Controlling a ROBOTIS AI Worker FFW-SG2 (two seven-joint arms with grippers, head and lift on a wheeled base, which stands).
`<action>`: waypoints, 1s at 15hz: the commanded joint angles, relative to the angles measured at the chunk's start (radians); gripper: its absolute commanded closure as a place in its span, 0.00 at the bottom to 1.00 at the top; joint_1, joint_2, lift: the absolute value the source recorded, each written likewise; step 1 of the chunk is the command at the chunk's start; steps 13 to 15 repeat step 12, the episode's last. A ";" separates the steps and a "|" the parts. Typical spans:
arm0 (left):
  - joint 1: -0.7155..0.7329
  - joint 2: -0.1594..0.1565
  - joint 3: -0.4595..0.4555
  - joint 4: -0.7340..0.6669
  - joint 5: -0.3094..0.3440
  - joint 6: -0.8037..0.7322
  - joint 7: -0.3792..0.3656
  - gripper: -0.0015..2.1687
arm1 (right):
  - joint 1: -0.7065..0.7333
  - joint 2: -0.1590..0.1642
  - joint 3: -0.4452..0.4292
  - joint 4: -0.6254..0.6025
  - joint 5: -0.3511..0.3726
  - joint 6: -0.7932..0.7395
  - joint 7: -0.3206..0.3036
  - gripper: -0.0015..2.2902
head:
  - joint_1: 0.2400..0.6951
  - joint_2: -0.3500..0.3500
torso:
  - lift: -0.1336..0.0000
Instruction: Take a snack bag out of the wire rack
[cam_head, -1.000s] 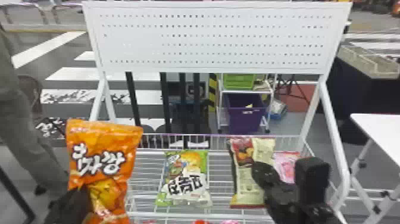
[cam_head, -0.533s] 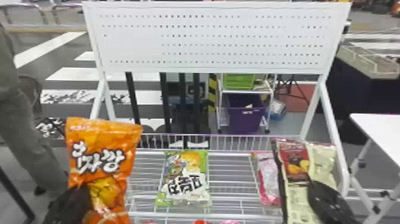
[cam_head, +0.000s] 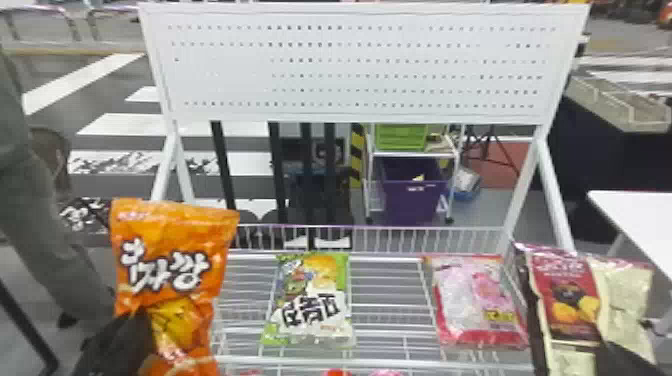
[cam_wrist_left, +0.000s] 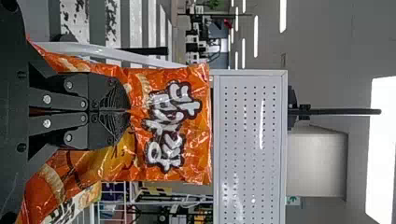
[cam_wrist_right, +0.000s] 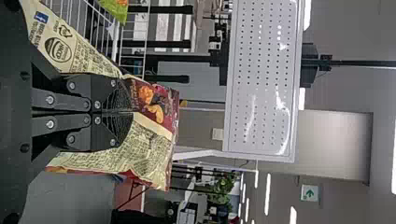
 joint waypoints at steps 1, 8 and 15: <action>0.000 0.000 -0.002 -0.001 0.000 0.000 -0.003 0.90 | 0.006 0.004 0.004 -0.007 0.003 -0.005 0.002 0.99 | 0.57 0.50 | 1.00; 0.005 0.003 0.000 -0.004 0.000 -0.009 0.000 0.90 | 0.006 0.004 0.005 -0.008 0.007 -0.005 0.012 0.99 | 0.57 0.50 | 1.00; 0.005 0.003 0.000 -0.004 0.002 -0.009 0.000 0.90 | 0.006 0.004 0.008 -0.010 0.021 -0.005 0.014 0.99 | 0.57 0.50 | 1.00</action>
